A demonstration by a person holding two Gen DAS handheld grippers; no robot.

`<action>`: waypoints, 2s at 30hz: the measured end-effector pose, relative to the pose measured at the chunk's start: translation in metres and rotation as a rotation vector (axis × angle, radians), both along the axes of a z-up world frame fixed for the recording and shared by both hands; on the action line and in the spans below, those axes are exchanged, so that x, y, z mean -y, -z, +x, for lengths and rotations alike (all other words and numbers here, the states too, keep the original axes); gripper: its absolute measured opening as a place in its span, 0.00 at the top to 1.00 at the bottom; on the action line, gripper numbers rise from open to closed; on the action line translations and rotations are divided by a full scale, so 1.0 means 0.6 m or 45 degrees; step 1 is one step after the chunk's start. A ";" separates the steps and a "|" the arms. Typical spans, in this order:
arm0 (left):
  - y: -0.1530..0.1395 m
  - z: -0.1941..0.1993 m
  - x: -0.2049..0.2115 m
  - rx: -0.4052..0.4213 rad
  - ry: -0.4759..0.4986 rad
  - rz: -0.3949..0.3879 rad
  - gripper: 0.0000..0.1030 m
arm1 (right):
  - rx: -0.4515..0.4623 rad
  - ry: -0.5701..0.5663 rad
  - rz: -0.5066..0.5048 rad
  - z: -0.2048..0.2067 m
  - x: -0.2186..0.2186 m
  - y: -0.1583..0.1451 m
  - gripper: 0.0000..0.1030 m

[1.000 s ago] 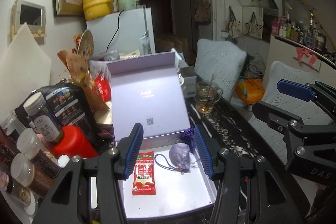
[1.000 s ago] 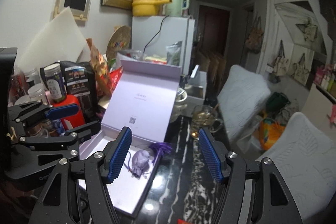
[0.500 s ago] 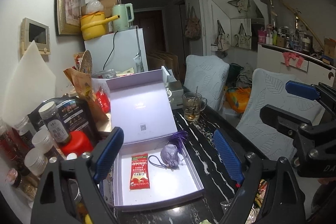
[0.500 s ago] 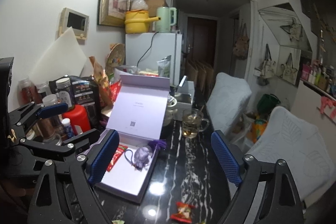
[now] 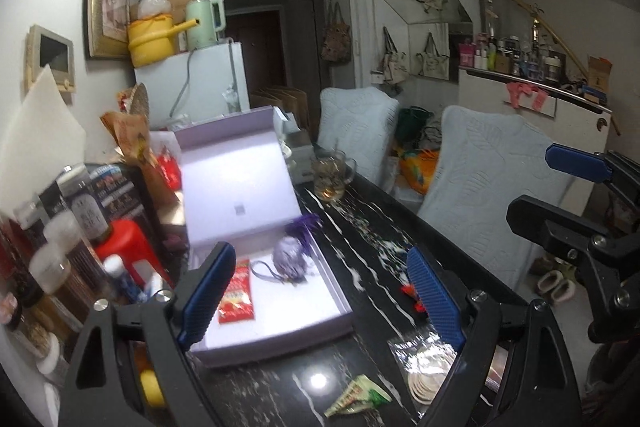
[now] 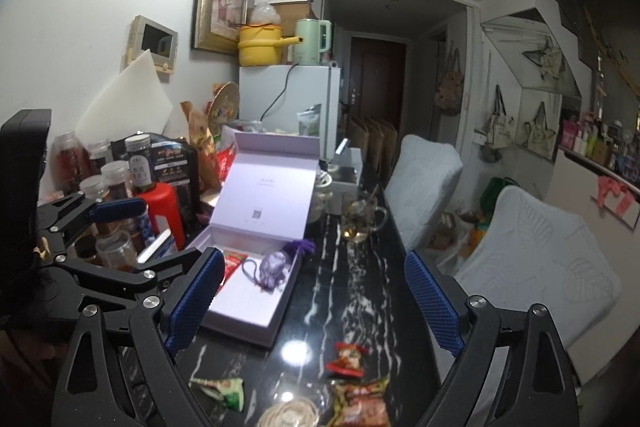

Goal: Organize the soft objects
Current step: 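Withdraw both tools from the box toward the green snack and clear bags, then grasp the green wrapped snack with the left tool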

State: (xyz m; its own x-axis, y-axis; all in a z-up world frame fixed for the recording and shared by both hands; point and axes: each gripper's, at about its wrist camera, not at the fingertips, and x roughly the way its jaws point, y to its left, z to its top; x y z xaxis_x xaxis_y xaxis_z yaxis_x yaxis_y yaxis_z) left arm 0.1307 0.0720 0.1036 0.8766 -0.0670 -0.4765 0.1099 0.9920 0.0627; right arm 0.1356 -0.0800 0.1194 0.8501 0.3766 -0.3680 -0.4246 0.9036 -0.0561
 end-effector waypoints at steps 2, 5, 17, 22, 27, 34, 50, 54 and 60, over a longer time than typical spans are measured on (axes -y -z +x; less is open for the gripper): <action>0.012 -0.005 0.003 -0.025 0.016 -0.008 0.14 | -0.006 0.005 -0.003 -0.012 0.003 0.011 0.10; 0.035 -0.013 0.008 -0.068 0.030 -0.020 0.14 | -0.018 0.015 -0.007 -0.027 0.007 0.030 0.10; 0.129 -0.027 0.011 -0.249 0.093 -0.071 0.14 | -0.146 0.046 0.028 -0.052 0.022 0.122 0.10; 0.171 -0.028 0.012 -0.327 0.110 -0.086 0.14 | -0.202 0.064 0.032 -0.058 0.025 0.166 0.10; 0.206 -0.026 0.006 -0.386 0.103 -0.103 0.14 | -0.264 0.075 0.041 -0.063 0.024 0.207 0.10; 0.255 -0.013 0.002 -0.479 0.098 -0.133 0.14 | -0.362 0.087 0.049 -0.067 0.026 0.262 0.10; 0.333 0.029 0.008 -0.610 0.026 -0.221 0.14 | -0.394 0.210 0.009 -0.051 0.061 0.302 0.10; 0.338 0.033 0.026 -0.592 0.004 -0.149 0.14 | -0.400 0.234 0.012 -0.043 0.069 0.303 0.10; 0.343 0.033 0.045 -0.526 -0.008 -0.044 0.27 | -0.418 0.265 0.020 -0.035 0.083 0.307 0.10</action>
State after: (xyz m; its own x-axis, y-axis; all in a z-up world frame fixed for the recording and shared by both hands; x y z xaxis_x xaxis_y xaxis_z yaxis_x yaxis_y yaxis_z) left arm 0.1505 0.0449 -0.1022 0.6124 -0.0846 -0.7860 0.1128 0.9934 -0.0191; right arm 0.1148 -0.1297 -0.0650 0.7467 0.2161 -0.6291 -0.2253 0.9720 0.0666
